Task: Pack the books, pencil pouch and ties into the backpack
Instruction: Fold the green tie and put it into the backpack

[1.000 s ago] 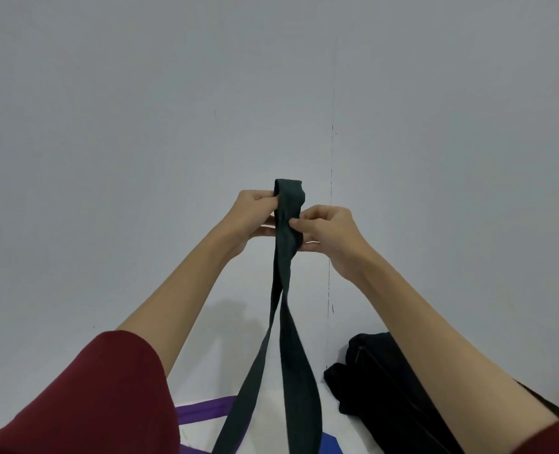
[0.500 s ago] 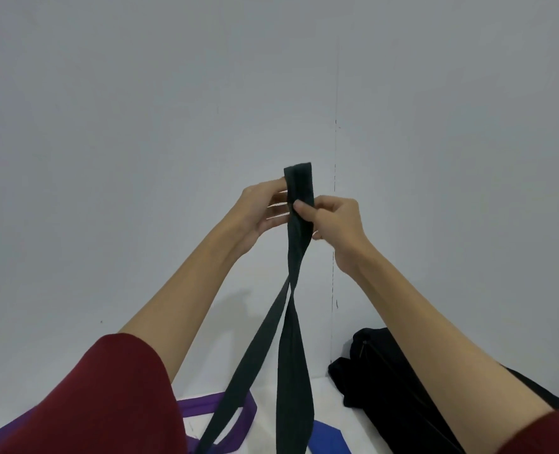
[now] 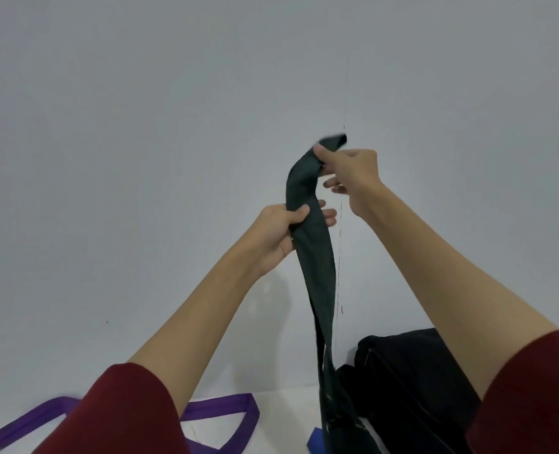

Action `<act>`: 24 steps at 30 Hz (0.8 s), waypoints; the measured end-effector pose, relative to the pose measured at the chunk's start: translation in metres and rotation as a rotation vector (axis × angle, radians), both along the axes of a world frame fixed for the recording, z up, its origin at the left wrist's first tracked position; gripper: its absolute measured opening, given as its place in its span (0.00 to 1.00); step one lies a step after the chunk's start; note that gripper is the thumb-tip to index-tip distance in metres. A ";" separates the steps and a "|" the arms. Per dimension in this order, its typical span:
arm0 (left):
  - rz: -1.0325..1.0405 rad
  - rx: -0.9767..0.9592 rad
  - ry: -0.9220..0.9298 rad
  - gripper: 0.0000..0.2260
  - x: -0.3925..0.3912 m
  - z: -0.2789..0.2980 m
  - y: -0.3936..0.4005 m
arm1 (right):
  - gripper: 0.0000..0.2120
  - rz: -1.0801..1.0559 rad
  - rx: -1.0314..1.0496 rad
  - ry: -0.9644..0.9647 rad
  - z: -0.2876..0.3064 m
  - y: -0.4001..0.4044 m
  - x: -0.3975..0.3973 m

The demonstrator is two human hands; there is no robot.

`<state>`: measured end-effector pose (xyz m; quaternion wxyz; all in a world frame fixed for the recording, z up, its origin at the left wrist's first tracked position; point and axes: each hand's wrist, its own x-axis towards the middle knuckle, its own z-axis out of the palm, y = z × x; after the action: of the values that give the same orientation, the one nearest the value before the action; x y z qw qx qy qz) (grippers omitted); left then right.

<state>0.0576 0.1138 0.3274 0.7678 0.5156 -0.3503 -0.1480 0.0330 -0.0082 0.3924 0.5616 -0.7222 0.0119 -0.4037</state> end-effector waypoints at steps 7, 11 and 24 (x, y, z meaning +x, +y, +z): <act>-0.044 -0.075 0.212 0.11 0.010 -0.002 0.006 | 0.37 0.529 -0.123 0.450 -0.074 -0.018 0.001; 0.037 -0.124 0.303 0.11 0.022 -0.008 0.006 | 0.23 0.655 -0.115 0.407 -0.104 -0.018 0.000; -0.108 0.126 0.119 0.16 0.019 -0.046 0.002 | 0.09 0.149 -0.070 0.108 -0.078 0.011 0.009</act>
<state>0.0762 0.1162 0.2819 0.7443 0.5335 -0.3212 -0.2413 0.0422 0.0029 0.3140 0.5629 -0.7610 -0.0254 -0.3215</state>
